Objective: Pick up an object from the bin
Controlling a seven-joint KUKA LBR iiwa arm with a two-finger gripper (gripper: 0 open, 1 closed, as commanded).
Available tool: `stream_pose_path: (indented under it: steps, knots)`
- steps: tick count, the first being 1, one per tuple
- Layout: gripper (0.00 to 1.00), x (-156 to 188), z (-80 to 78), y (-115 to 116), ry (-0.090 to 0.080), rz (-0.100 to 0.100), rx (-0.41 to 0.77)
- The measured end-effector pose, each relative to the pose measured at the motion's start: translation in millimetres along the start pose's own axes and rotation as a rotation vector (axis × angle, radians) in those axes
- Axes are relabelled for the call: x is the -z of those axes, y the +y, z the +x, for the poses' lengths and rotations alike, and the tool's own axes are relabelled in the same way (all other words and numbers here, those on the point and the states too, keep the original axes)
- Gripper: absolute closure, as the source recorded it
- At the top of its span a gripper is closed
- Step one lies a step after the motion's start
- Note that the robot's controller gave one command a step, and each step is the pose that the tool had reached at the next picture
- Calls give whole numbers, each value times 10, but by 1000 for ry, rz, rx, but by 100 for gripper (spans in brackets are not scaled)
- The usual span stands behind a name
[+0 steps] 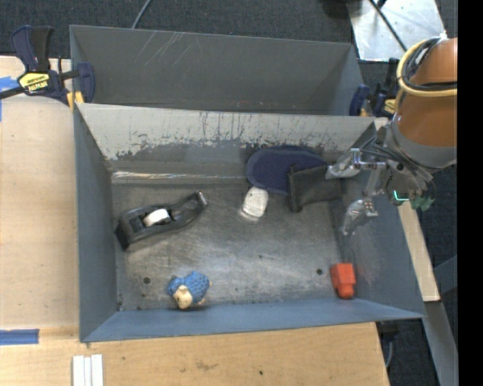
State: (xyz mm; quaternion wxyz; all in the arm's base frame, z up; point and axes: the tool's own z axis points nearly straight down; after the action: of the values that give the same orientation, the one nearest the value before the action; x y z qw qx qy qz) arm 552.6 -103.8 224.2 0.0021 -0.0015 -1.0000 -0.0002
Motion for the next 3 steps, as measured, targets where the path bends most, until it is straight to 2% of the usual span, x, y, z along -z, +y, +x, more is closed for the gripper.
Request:
stream_pose_path:
  steps: [1,2,3]
  knots:
    - [0,-600,-603,312,-7,-1,-97]
    - [0,-1380,-656,-168,10,-7,-301]
    - [0,-1428,-587,-49,-11,-4,-435]
